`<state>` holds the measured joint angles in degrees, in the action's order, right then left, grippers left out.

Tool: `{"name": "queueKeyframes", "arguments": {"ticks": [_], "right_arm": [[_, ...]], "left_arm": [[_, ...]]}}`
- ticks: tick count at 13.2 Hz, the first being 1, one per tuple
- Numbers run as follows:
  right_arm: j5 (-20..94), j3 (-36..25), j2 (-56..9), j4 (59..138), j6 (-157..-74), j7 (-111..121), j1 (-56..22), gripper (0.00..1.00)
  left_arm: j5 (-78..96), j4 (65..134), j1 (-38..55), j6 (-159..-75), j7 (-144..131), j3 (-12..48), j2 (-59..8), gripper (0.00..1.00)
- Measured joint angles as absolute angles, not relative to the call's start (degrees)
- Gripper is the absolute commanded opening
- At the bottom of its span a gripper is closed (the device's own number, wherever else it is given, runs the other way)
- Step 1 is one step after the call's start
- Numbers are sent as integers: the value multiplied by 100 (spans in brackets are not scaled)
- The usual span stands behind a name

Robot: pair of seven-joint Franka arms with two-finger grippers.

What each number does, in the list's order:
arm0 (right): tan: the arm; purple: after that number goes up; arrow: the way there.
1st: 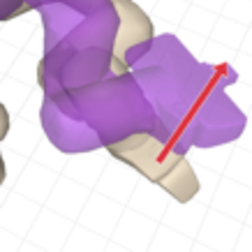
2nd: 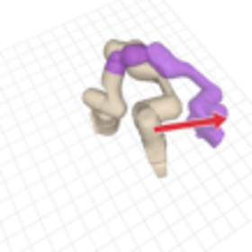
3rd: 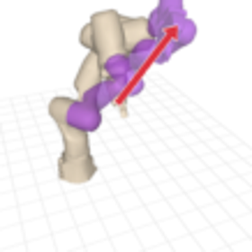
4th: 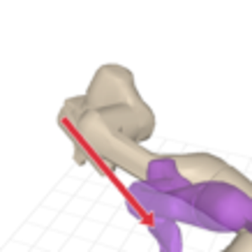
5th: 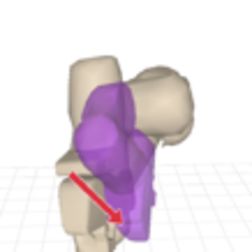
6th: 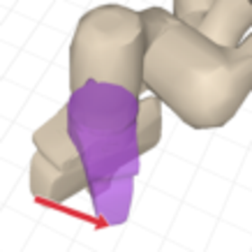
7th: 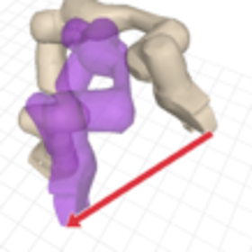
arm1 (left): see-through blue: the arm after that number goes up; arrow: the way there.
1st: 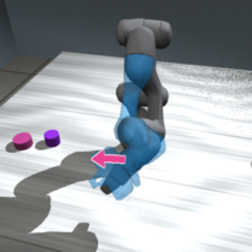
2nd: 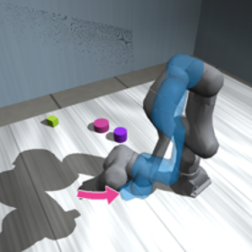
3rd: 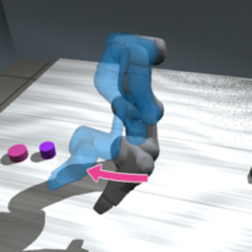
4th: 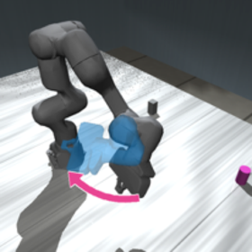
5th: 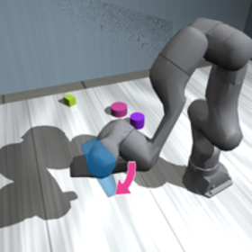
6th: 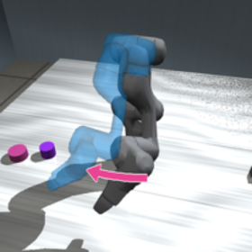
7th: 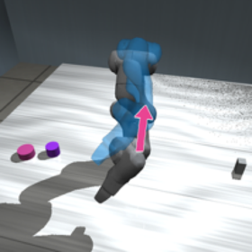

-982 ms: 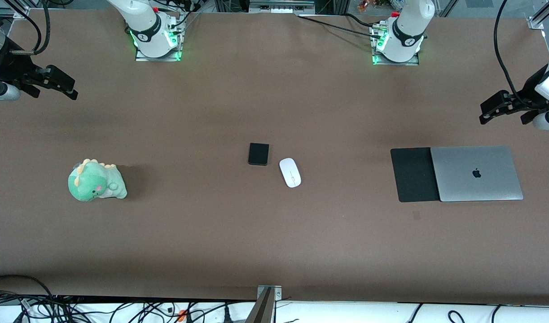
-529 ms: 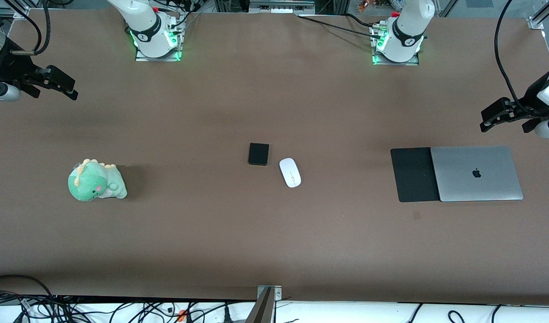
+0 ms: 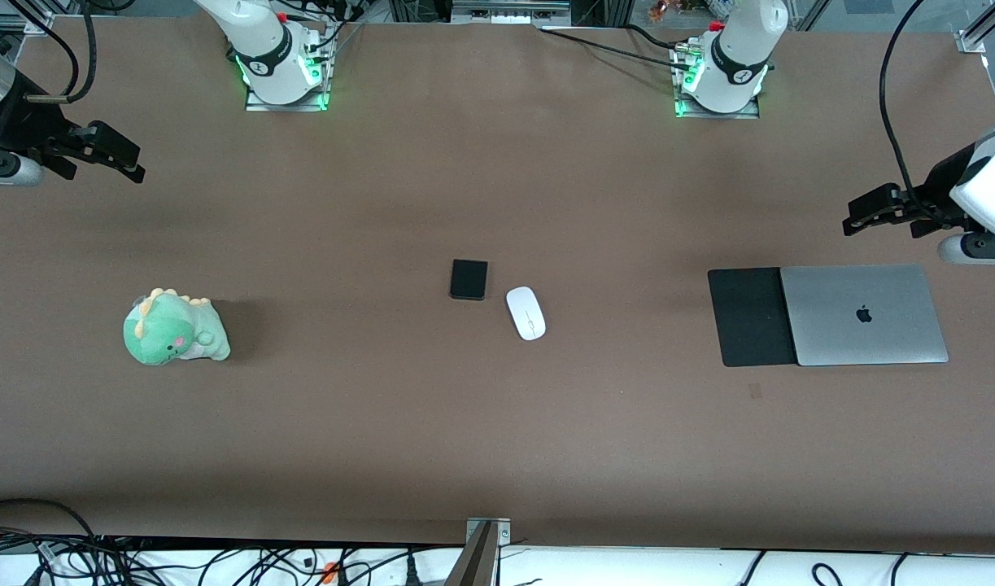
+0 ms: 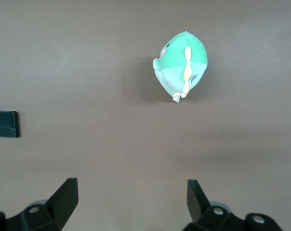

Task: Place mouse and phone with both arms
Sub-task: 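Move the left gripper over the white mouse and lower it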

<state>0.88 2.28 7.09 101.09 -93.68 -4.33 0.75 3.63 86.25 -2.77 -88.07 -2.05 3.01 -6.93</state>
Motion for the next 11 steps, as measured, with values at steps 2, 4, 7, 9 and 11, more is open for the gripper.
{"name": "queueKeyframes", "arguments": {"ticks": [2, 4, 7, 9, 11], "right_arm": [[88, 228, 707, 10109, -9367, -433, 70, 100], [88, 228, 690, 10113, -9360, -433, 60, 100], [89, 234, 609, 10121, -9347, -433, 4, 100], [89, 236, 573, 10122, -9345, -433, -15, 100], [89, 235, 570, 10121, -9317, -433, -17, 100]], "left_arm": [[538, 8625, -243, -8805, -491, 344, -763, 100], [693, 8628, -132, -8922, -1084, 512, -916, 100], [708, 8645, 351, -9569, -2315, 906, -1475, 100], [708, 8646, 870, -10126, -3134, 978, -1938, 100], [707, 8641, 1360, -10697, -3941, 988, -2348, 100]]}}
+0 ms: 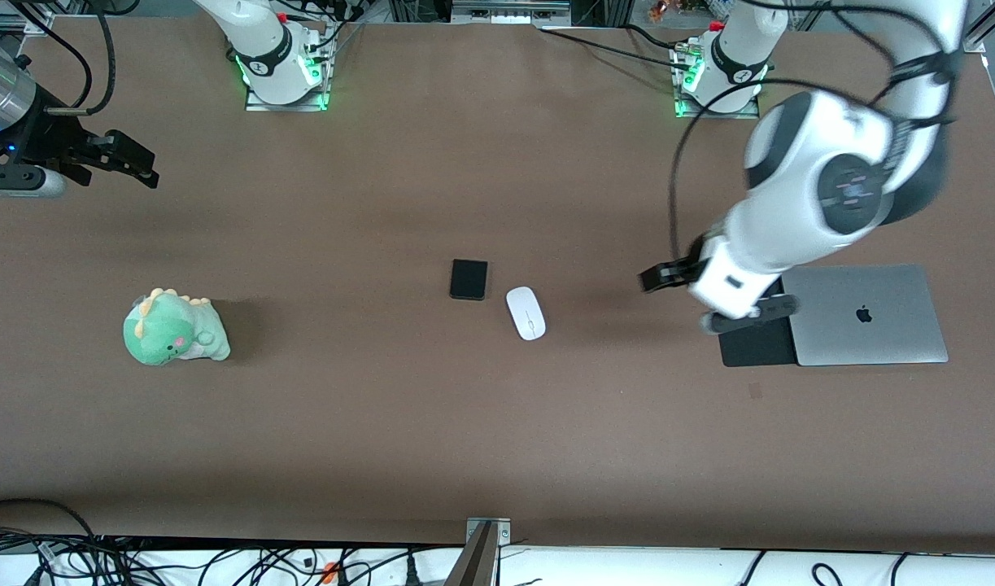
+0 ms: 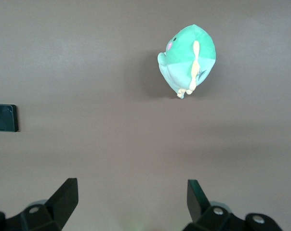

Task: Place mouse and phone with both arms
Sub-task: 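Move the left gripper over the white mouse and lower it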

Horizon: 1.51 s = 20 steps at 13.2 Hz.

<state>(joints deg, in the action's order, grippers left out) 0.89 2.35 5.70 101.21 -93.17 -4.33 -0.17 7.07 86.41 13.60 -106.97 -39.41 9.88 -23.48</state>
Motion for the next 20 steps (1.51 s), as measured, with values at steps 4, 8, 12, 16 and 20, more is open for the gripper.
{"name": "queueKeyframes", "arguments": {"ticks": [4, 8, 12, 16, 20], "right_arm": [[90, 236, 570, 10122, -9272, -433, -26, 100], [90, 238, 570, 10122, -9266, -433, -51, 100], [94, 245, 561, 10123, -9265, -433, -171, 100], [96, 252, 415, 10129, -9268, -444, -385, 100], [96, 251, 316, 10129, -9277, -444, -412, 100]], "left_arm": [[613, 8629, 2088, -11752, -5048, 969, -3118, 100], [164, 8204, 2596, -12336, -5753, 919, -3947, 100], [-23, 7711, 3102, -12491, -5963, 764, -4691, 100], [-101, 7657, 3365, -12642, -6086, 617, -5004, 100], [-317, 7654, 3394, -12644, -6166, 611, -5115, 100]]}}
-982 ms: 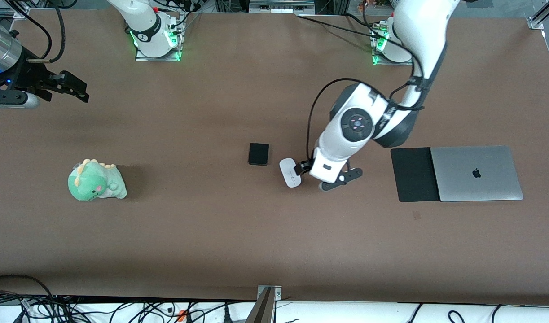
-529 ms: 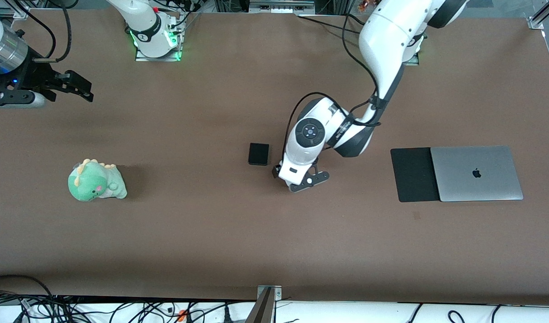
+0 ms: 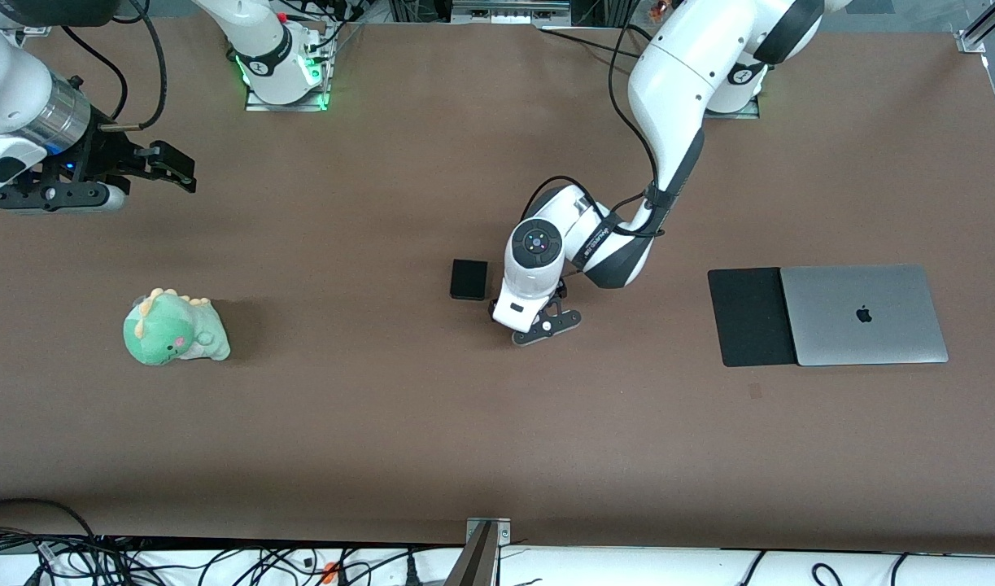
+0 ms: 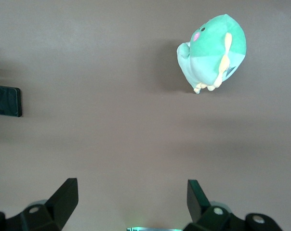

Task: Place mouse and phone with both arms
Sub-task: 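Close the left gripper on the white mouse and lift it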

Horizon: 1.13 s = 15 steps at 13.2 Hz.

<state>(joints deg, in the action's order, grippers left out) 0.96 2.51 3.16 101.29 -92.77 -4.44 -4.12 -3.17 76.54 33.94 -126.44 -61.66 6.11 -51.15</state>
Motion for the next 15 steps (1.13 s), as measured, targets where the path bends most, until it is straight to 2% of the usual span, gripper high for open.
{"name": "queueKeyframes", "arguments": {"ticks": [3, 8, 9, 15], "right_arm": [[97, 251, 279, 10129, -9278, -444, -458, 100], [98, 252, 178, 10129, -9304, -444, -559, 100], [98, 252, 177, 10129, -9305, -444, -559, 100], [98, 252, 172, 10129, -9330, -475, -582, 100]], "left_arm": [[-323, 7653, 3410, -12727, -6220, 611, -5189, 98], [-325, 7651, 3442, -12760, -6262, 596, -5261, 56], [-325, 7643, 3442, -12766, -6262, 585, -5261, 54], [-330, 7432, 3240, -12633, -6189, 484, -5140, 54]]}}
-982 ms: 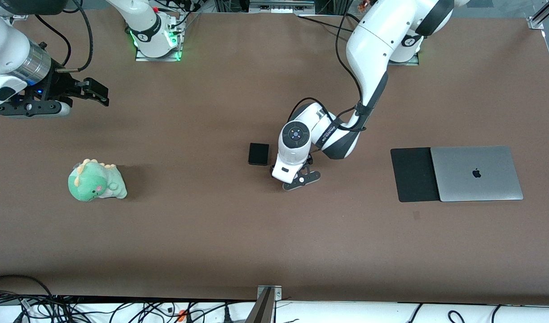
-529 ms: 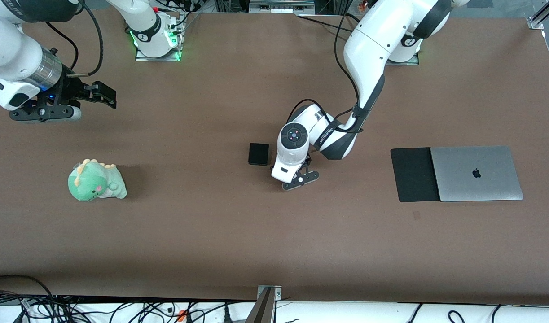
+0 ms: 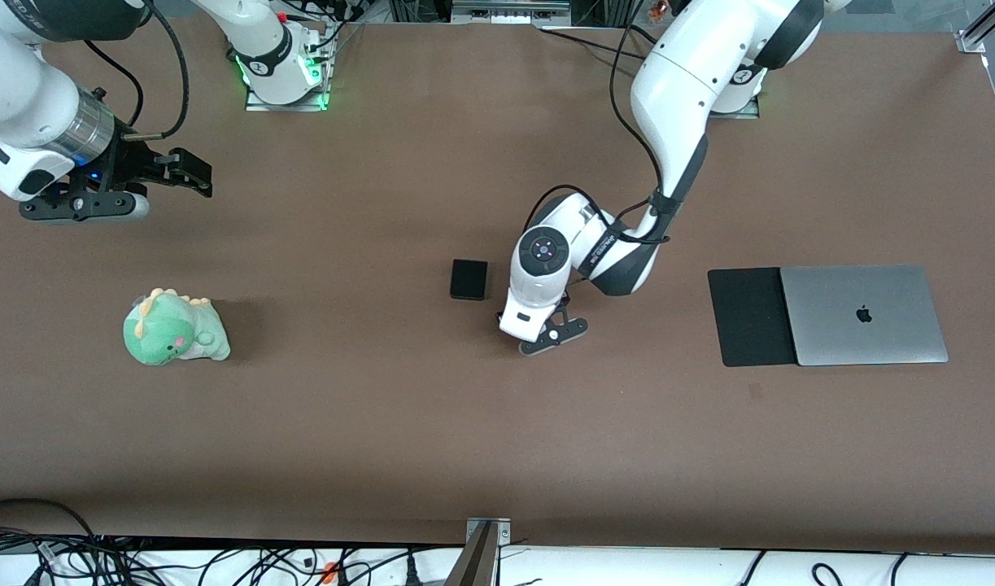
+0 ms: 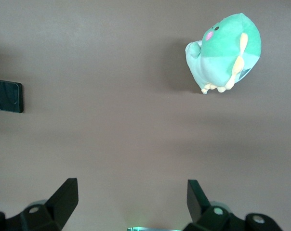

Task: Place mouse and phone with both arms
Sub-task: 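Close the left gripper on the white mouse and lift it, then carry the mouse onto the black pad while the right gripper reaches the phone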

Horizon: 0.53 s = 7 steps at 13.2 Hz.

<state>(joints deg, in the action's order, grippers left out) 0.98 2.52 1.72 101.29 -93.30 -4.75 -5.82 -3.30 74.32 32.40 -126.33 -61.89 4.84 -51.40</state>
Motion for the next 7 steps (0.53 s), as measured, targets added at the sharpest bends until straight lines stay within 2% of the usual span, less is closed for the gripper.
{"name": "queueKeyframes", "arguments": {"ticks": [5, 7], "right_arm": [[100, 251, 153, 10129, -9366, -644, -675, 100], [104, 252, 127, 10129, -9407, -795, -769, 100]], "left_arm": [[-336, 7387, 2537, -11457, -5363, 446, -4380, 55], [-338, 7581, 2069, -11266, -4850, 446, -3964, 55]]}}
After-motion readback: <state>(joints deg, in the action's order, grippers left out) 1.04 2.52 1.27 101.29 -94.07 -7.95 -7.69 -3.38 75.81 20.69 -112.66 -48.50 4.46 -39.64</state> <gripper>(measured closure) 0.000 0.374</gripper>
